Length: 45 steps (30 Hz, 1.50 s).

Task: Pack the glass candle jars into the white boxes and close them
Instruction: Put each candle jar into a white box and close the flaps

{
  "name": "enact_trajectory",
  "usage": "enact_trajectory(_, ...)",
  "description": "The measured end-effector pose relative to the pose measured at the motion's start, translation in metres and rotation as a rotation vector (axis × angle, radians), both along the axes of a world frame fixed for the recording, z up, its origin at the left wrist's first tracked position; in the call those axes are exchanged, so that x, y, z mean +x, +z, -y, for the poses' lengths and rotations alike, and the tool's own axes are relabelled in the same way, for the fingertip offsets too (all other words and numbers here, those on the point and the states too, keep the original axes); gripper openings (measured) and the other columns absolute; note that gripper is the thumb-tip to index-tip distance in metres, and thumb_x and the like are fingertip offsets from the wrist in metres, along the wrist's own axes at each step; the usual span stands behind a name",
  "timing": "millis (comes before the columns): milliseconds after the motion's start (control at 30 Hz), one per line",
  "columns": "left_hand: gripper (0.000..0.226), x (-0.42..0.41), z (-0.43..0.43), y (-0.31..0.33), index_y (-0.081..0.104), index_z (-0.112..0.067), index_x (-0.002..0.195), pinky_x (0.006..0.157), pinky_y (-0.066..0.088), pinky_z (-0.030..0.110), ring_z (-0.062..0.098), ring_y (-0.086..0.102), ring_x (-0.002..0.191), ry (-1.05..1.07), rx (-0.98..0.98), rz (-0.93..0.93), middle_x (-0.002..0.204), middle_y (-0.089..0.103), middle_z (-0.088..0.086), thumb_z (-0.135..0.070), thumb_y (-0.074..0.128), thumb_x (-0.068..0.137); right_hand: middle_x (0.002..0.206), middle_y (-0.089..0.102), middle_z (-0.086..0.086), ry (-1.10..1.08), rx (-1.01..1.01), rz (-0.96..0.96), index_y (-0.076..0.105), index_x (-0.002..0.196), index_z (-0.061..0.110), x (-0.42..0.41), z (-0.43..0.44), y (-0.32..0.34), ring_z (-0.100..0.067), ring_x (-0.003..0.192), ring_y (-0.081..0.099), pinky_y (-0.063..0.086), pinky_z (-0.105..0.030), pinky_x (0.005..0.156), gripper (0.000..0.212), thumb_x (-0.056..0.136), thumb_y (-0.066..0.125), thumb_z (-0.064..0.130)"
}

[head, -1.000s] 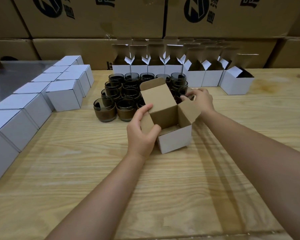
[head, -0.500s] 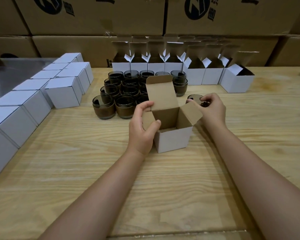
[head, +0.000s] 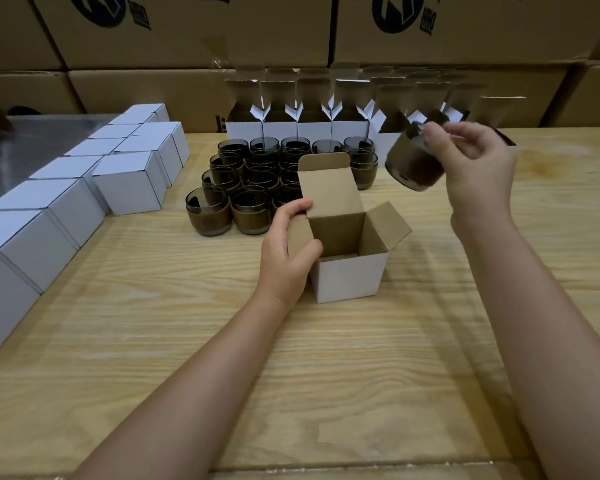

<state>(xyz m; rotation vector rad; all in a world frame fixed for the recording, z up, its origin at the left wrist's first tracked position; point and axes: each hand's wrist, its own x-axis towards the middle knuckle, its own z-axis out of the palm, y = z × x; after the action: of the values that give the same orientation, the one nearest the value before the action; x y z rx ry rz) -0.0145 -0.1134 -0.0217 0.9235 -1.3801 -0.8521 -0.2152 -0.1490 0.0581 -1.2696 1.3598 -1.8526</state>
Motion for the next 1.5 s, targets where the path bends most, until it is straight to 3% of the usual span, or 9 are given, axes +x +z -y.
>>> enact_trajectory(167,0.056,0.000,0.000,0.002,0.053,-0.004,0.125,0.075,0.047,0.016,-0.006,0.057,0.089,0.012,0.004,0.014,0.107,0.058,-0.006,-0.011,0.052,0.070,0.088,0.071,0.007,0.312,0.046,-0.262,0.062,0.101,0.025,0.027,-0.022,0.029,0.002,0.082,0.067,0.049,-0.010,0.065,0.043,0.067,0.078,0.047)
enact_trajectory(333,0.056,0.002,0.000,0.002,0.054,-0.007,0.124,0.089,0.049,0.042,0.021,0.056,0.106,0.018,0.017,0.010,0.115,0.059,0.008,-0.015,0.050,0.069,0.097,0.069,0.006,0.378,0.261,-0.613,0.064,0.101,0.030,0.042,-0.027,0.024,-0.009,0.090,0.064,0.054,-0.025,0.067,0.049,0.064,0.075,0.059)
enact_trajectory(533,0.054,0.001,0.002,0.002,0.055,-0.008,0.120,0.091,0.047,0.037,0.017,0.056,0.106,0.017,0.032,-0.018,0.112,0.060,0.005,-0.014,0.046,0.068,0.095,0.066,0.007,0.419,0.398,-0.833,0.062,0.110,0.025,0.046,-0.031,0.020,-0.010,0.085,0.062,0.054,-0.025,0.046,0.059,0.062,0.079,0.055)
enact_trajectory(733,0.052,0.000,0.001,0.001,0.054,-0.010,0.119,0.095,0.047,0.045,0.025,0.056,0.111,0.006,0.026,-0.027,0.111,0.059,0.000,-0.012,0.044,0.069,0.107,0.057,0.001,0.332,0.375,-1.183,0.049,0.121,0.027,0.059,-0.033,0.013,-0.016,0.099,0.052,0.045,-0.029,0.070,0.069,0.065,0.076,0.057)
enact_trajectory(933,0.053,0.001,0.003,0.001,0.055,-0.010,0.120,0.087,0.048,0.032,0.015,0.056,0.104,0.005,0.028,-0.032,0.110,0.059,0.000,-0.013,0.045,0.067,0.110,0.058,-0.005,0.357,0.469,-1.254,0.048,0.122,0.019,0.067,-0.038,0.010,-0.019,0.098,0.051,0.045,-0.032,0.071,0.070,0.068,0.077,0.053)
enact_trajectory(1133,0.054,0.000,0.003,0.000,0.055,-0.009,0.122,0.092,0.047,0.037,0.020,0.056,0.110,0.012,0.014,-0.006,0.116,0.059,0.003,-0.013,0.045,0.068,0.115,0.058,-0.005,0.339,0.533,-1.293,0.050,0.124,0.015,0.071,-0.036,0.013,-0.020,0.098,0.054,0.044,-0.030,0.071,0.071,0.069,0.077,0.052)
enact_trajectory(1233,0.053,0.000,0.003,0.000,0.055,-0.010,0.121,0.088,0.048,0.034,0.014,0.057,0.105,0.014,0.009,-0.009,0.112,0.060,0.000,-0.014,0.045,0.069,0.115,0.060,0.001,0.346,0.488,-1.133,0.050,0.131,0.018,0.063,-0.037,0.022,-0.016,0.102,0.056,0.048,-0.027,0.077,0.070,0.076,0.070,0.055)
enact_trajectory(1333,0.053,0.000,0.003,0.000,0.054,-0.009,0.121,0.081,0.048,0.021,-0.001,0.057,0.095,-0.003,0.018,-0.032,0.109,0.060,-0.005,-0.012,0.045,0.069,0.098,0.063,0.012,0.124,0.197,-0.809,0.064,0.109,0.028,0.043,-0.030,0.031,-0.003,0.087,0.058,0.039,-0.012,0.063,0.017,0.094,0.056,0.032)
enact_trajectory(1500,0.052,-0.001,0.001,0.001,0.053,-0.009,0.122,0.075,0.048,0.015,-0.007,0.057,0.090,-0.024,0.024,-0.047,0.107,0.059,-0.006,-0.012,0.044,0.070,0.089,0.066,0.010,0.088,0.186,-0.124,0.063,0.093,0.025,0.012,-0.016,-0.001,-0.008,0.082,0.060,0.051,-0.019,0.069,0.031,0.096,0.043,0.002)
